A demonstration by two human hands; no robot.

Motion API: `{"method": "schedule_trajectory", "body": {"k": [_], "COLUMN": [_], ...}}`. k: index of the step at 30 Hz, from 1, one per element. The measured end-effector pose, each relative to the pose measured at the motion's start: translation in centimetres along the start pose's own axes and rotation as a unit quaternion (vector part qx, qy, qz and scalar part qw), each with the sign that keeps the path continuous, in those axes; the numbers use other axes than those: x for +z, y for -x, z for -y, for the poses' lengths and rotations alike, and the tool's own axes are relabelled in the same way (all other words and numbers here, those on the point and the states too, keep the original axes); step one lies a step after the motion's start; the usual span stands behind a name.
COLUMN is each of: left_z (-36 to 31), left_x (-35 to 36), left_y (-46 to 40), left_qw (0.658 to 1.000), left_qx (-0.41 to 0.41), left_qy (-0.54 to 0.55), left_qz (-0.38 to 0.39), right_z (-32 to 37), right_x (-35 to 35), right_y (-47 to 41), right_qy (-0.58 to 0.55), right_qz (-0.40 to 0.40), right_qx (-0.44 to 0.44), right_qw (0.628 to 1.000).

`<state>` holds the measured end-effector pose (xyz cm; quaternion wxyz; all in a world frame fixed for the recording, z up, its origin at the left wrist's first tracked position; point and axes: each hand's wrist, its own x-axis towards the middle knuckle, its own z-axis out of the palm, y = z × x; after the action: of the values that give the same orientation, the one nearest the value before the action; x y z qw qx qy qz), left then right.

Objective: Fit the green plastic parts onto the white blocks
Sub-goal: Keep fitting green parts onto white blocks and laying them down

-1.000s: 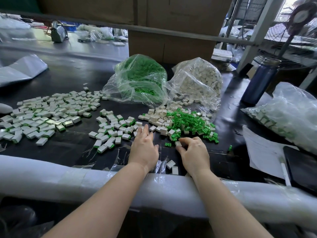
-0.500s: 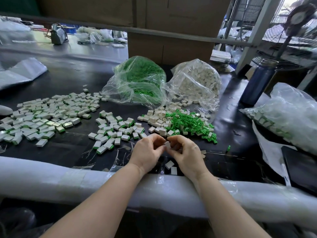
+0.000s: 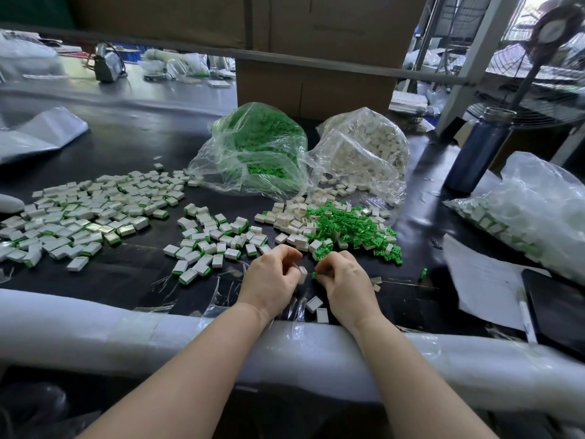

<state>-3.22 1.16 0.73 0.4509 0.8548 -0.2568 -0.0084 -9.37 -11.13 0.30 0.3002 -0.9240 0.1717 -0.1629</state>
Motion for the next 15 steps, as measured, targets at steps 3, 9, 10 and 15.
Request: {"method": "schedule_trajectory", "body": {"k": [3,9,10,15], "left_z": [0.08,-0.10,-0.18,-0.10], "left_x": [0.02,-0.13,-0.18,-0.05], "left_y": [-0.02,0.09,0.08,-0.04], "left_qw": [1.000,0.999,0.999,0.996], "left_qx": [-0.001,-0.009,-0.016,-0.007], "left_qy": [-0.001,-0.005,0.001,-0.040], "left_qz": [0.010,0.034,0.043,0.083], "right_z": [0.01,-0.22,-0.29,-0.66], "right_x": [-0.33,-0.60,-0.61,-0.49], "right_y": [0.27,0.42,0.37,0.22], "right_qy": [-0.044,-0.098,-0.106,-0.128], "right_qz": [-0.013,-0.029,-0.034,-0.049], "right_qx": [-0.003,0.013,0.017,0.028], "right_qw": [0.999,0.995,0.994,0.990]}}
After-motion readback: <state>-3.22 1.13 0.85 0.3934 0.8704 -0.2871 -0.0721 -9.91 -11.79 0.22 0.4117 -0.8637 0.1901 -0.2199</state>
